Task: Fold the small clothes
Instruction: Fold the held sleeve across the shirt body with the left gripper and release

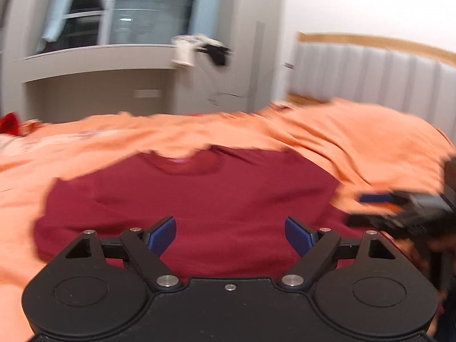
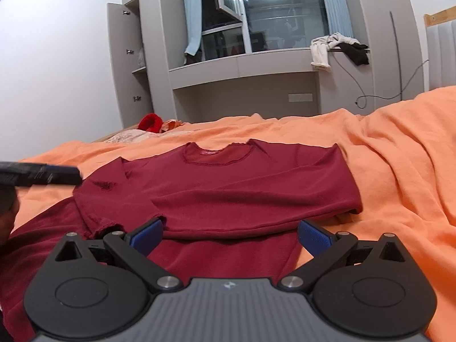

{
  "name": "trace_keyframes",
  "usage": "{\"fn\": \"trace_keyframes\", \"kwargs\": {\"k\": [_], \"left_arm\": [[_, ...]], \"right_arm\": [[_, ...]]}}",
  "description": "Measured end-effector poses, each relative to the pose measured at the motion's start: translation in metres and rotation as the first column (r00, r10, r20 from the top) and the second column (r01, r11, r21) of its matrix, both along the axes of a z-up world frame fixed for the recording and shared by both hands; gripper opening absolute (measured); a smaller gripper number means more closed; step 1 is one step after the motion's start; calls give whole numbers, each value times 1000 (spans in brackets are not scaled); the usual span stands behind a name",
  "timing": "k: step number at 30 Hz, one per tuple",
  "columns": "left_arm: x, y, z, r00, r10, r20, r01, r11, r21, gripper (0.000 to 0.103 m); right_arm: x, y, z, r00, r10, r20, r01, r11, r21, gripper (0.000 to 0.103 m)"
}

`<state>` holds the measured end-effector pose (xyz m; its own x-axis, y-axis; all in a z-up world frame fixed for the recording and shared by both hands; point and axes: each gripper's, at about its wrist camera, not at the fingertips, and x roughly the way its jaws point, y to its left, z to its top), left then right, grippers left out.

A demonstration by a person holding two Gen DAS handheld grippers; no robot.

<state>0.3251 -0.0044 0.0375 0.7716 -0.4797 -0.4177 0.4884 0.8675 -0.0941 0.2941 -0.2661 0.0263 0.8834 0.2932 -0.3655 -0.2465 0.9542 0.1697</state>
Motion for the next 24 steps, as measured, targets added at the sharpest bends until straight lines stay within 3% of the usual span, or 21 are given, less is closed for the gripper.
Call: {"fn": "trace_keyframes", "kwargs": {"k": [2,4,6,10,13,15,16,18,20,22,24], "left_arm": [[10,22,5,994,108,-2,-108,994,-25,86],[23,50,5,968,249,-22,-250,966,-62,86],[36,80,1,924,377,-70,-383,916,-122,85],[59,126,-12,834,525,-173,-551,811,-198,79],[78,156,-25,778,554,-297,-624,738,-258,58],[90,171,-35,750,546,-373,-653,698,-292,36],[94,173,-39,742,542,-394,-661,688,-299,30],[103,177,-47,730,527,-435,-671,673,-310,8],[105,181,-52,724,516,-458,-676,664,-319,4],[104,184,-55,725,518,-455,-681,638,-358,3],[98,194,-60,714,496,-495,-698,557,-449,3]], "right_arm": [[0,1,1,999,38,2,-38,999,14,103],[0,1,3,998,60,2,-60,998,20,103],[4,3,6,997,82,-2,-82,996,41,103],[16,14,10,994,108,-28,-105,990,89,97],[29,28,14,989,142,-43,-138,986,92,83],[34,41,15,985,166,-37,-164,985,62,66],[37,47,16,983,179,-31,-178,983,44,61],[40,58,14,978,208,-22,-208,978,-1,42],[41,66,9,970,239,-38,-241,970,-43,32],[44,72,2,968,241,-76,-247,965,-91,25],[46,75,-6,964,243,-104,-254,961,-111,23]]}}
